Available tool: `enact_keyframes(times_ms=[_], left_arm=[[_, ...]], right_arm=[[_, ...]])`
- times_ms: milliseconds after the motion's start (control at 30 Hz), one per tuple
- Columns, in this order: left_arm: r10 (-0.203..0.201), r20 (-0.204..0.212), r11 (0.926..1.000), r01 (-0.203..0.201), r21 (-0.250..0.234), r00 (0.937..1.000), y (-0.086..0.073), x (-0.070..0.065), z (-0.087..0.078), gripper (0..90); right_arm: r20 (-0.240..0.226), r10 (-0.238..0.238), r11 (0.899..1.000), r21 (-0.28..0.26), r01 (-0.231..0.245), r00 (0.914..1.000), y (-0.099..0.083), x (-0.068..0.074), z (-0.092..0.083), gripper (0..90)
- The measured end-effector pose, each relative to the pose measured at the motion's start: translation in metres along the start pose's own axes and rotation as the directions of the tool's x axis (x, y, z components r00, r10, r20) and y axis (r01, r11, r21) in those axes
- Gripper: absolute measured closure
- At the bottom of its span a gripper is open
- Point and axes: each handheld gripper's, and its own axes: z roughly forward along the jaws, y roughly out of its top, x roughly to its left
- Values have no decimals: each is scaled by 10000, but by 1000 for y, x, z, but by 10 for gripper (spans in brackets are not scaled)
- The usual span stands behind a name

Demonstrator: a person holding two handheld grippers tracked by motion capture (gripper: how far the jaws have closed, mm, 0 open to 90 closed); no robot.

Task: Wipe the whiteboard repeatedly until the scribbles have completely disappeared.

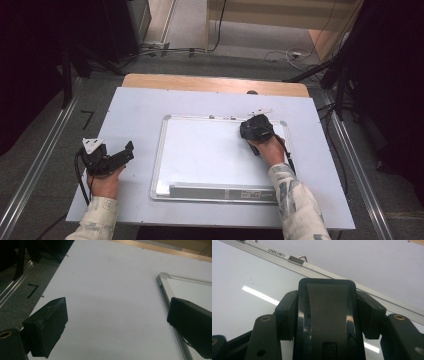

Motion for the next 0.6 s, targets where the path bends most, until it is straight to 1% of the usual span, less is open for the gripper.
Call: enact_keyframes(times_ms=[233,400,467,600], left_arm=[[0,31,10000,0,-16,10000,0,0,0,35],[-7,20,10000,7,-42,10000,0,1,-1,35],[-31,9,10000,31,-49,10000,-1,2,-1,35],[-105,-50,9999,105,-36,9999,-1,6,-3,35]], right_arm=[[9,-75,10000,2,75,10000,6,6,4,389],[-48,-88,10000,-34,88,9999,5,5,5,389],[-48,-22,10000,2,22,10000,5,2,4,389],[-17,57,10000,-16,-57,10000,2,-8,3,389]])
